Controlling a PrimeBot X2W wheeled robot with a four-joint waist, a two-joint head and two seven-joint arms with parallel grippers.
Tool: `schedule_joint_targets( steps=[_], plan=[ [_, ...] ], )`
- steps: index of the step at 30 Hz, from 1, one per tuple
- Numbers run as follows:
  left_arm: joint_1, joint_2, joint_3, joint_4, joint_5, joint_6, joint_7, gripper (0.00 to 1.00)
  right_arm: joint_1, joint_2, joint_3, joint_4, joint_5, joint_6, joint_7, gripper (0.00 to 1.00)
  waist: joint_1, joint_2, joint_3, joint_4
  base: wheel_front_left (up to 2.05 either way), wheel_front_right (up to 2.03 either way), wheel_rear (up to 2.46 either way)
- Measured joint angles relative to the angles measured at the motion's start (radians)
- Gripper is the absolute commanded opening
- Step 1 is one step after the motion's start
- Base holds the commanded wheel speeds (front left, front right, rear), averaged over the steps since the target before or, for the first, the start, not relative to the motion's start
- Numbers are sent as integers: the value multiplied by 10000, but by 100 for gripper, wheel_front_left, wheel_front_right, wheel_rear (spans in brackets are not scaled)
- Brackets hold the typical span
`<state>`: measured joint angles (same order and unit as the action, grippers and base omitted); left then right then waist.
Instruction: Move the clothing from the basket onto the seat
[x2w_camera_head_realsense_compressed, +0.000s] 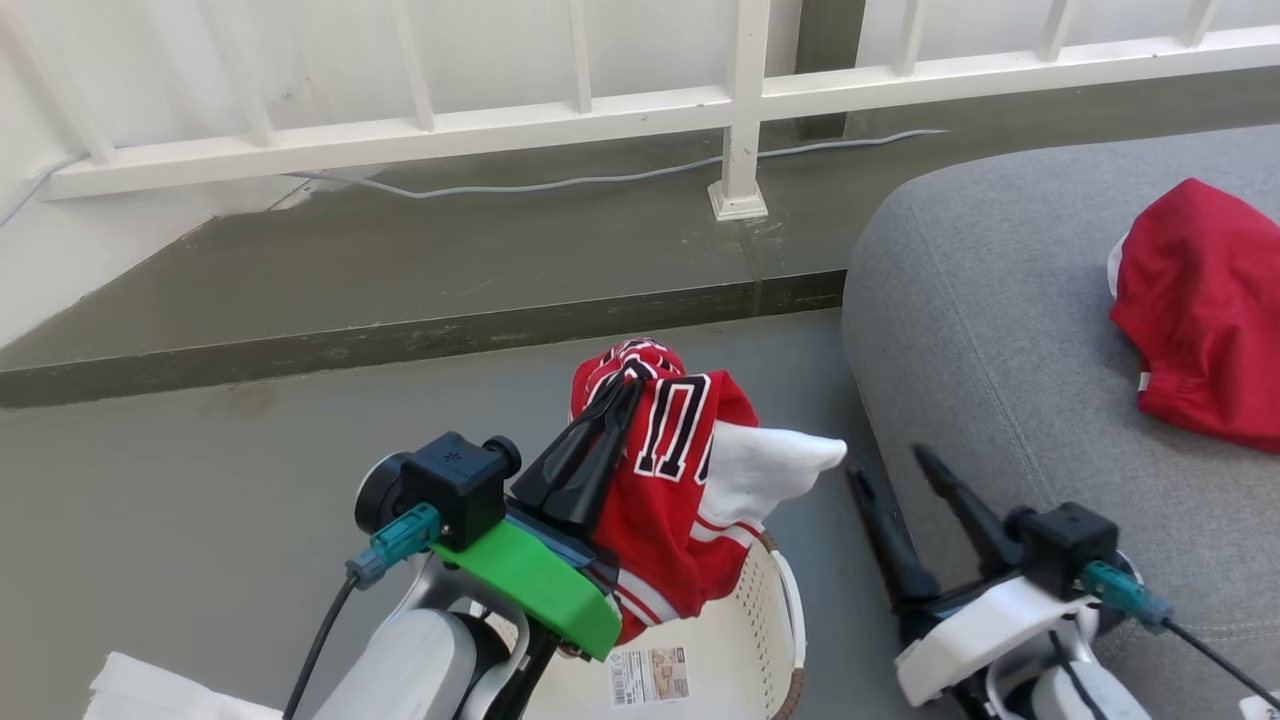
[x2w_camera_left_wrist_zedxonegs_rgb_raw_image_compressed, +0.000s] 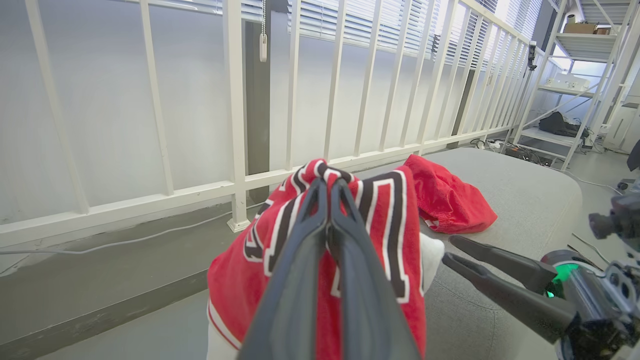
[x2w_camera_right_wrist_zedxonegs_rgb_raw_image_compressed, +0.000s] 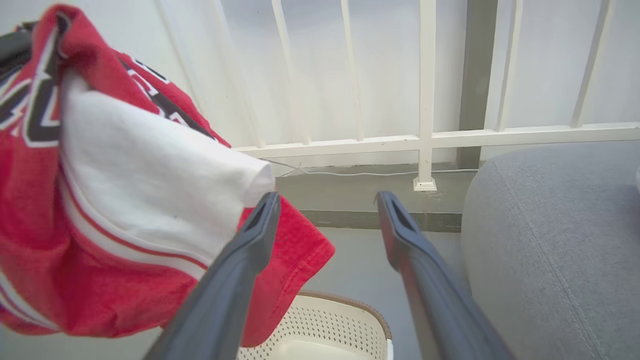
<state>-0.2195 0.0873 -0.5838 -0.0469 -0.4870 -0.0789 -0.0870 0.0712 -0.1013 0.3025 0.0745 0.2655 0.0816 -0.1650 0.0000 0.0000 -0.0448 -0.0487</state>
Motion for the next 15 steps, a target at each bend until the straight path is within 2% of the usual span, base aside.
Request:
schedule_joint_targets(
  steps=[7,15],
  plan=[
    [57,23,-46,-282,0,13,163,0,-112,153,1436,-656,0,305,201,100,0,0,6,45,0,0,0],
    [100,8,-355,-441,-8,13,349,0,-460,324,3062,-846,355,416,454,100,0,0,11,199,0,0,0]
  ],
)
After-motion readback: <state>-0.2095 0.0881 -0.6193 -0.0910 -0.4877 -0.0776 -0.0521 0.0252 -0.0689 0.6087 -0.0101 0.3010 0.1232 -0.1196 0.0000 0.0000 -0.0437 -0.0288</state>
